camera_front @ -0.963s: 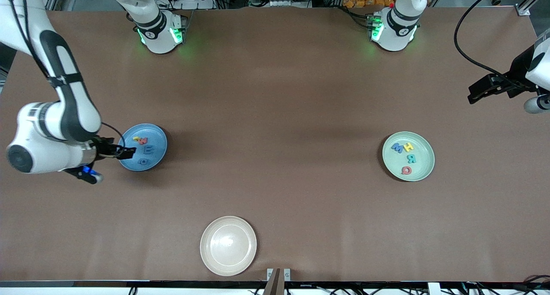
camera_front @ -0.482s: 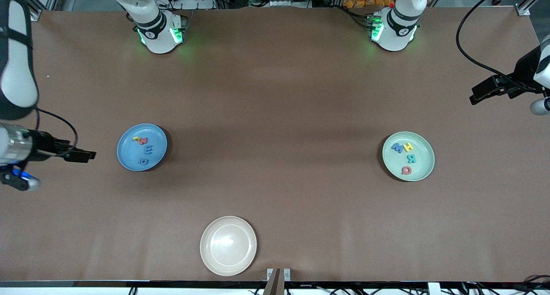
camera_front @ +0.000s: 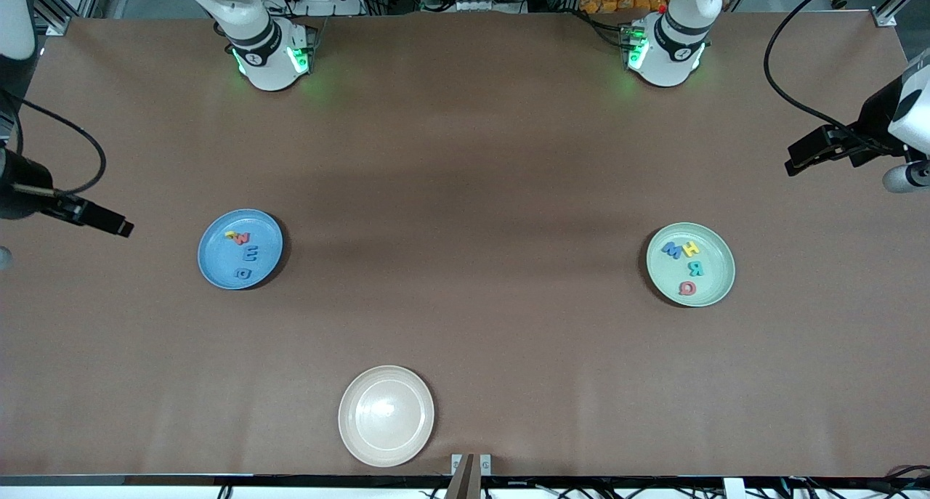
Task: Sort upper and lower case letters into plates
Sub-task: 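Open the right gripper over the blue plate and withdraw it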
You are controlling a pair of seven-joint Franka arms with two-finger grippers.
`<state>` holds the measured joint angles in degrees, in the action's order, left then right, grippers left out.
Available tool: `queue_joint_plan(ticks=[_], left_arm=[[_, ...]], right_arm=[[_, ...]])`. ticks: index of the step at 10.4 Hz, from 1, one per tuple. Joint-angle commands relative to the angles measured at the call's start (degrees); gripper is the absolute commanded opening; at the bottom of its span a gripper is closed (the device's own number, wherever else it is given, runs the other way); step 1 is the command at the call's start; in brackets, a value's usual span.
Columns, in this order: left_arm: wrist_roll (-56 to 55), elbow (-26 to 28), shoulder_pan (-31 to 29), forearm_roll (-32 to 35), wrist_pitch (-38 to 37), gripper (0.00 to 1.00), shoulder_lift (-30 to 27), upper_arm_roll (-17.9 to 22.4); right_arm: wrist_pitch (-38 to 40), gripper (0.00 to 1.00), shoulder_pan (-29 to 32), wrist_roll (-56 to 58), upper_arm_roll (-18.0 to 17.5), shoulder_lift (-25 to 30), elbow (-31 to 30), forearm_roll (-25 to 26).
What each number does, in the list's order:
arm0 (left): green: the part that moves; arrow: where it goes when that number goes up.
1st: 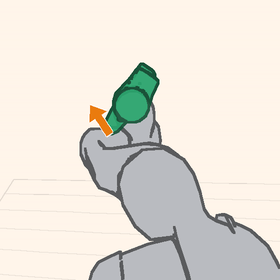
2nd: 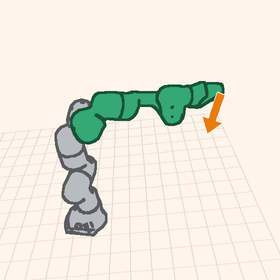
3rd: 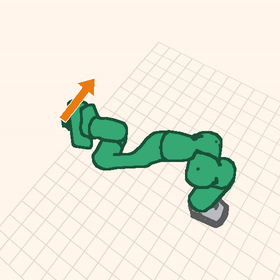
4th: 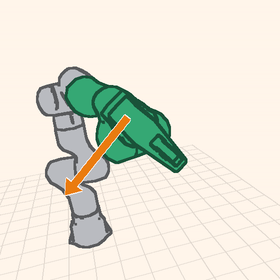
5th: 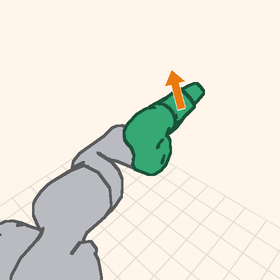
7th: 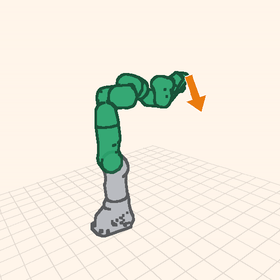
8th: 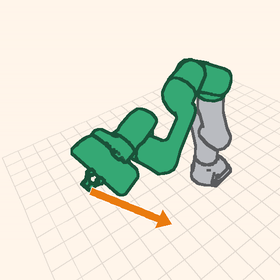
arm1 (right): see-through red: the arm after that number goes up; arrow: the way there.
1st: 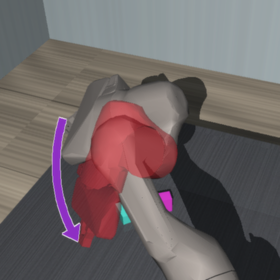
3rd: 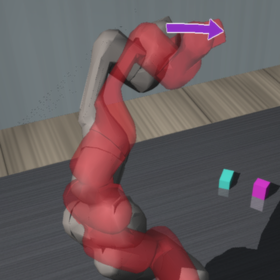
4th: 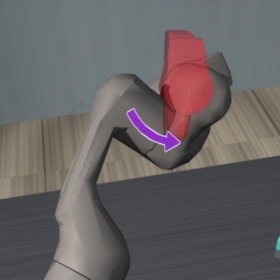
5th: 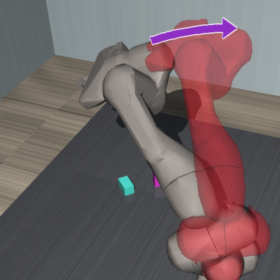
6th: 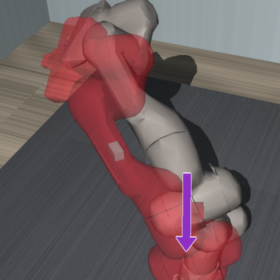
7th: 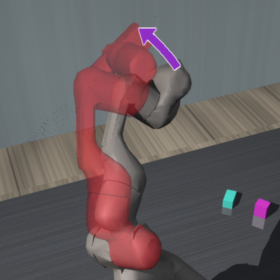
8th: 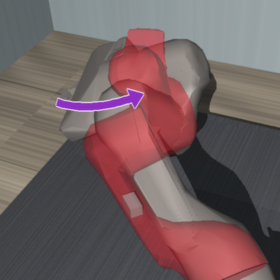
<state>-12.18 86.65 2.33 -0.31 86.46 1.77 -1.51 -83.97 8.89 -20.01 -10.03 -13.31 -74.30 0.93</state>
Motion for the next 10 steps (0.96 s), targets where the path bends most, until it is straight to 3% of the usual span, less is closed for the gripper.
queue_joint_plan(ticks=[1,10], left_arm=[[1.3,0.1,0.1,-0.4,-0.7,1.00,-0.8,-0.2],[1.5,2.1,-0.6,0.1,0.7,1.00,-2.5,-1.2]], right_arm=[[1.3,1.00,-3.9,6.4,5.9,2.6,-3.0,0.2],[-1.6,1.00,-6.3,12.1,6.3,6.6,-8.4,-2.2]])
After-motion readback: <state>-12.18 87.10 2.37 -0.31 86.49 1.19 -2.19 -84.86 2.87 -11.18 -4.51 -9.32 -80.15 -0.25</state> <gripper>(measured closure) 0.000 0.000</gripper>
